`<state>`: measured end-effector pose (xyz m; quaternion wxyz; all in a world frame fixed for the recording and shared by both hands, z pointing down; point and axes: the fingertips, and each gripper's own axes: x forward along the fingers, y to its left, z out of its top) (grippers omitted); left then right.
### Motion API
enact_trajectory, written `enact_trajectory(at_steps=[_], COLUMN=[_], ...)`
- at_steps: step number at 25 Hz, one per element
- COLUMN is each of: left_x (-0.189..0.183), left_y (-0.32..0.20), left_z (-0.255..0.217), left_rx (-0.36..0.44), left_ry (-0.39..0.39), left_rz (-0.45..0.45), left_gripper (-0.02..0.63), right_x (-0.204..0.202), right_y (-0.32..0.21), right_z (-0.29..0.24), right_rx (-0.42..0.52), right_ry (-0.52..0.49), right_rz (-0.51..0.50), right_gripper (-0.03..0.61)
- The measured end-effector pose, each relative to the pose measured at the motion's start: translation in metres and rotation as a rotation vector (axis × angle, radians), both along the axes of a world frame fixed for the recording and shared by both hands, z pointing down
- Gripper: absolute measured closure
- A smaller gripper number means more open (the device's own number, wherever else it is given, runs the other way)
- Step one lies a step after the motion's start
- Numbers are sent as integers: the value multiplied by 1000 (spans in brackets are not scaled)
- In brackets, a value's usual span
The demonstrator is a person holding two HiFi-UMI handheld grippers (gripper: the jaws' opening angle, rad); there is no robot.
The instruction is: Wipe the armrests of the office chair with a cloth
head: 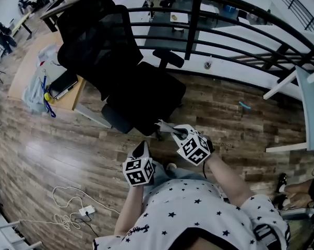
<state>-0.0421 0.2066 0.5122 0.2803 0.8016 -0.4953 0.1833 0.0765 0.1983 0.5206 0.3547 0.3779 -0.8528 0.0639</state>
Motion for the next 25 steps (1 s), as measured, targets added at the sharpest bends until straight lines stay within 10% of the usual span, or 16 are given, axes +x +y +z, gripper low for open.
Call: enact_trajectory(at_steps=[25], left_x=[121], left_y=[-102], left_z=[0], left_rx=[30], left_ry=[22], left_rz=[190], left_gripper=[606], right_x=[110], right_y=[-60], right_z=[-12], right_rx=[11], right_ry=[-109], right_rz=[233], right_gripper=[554])
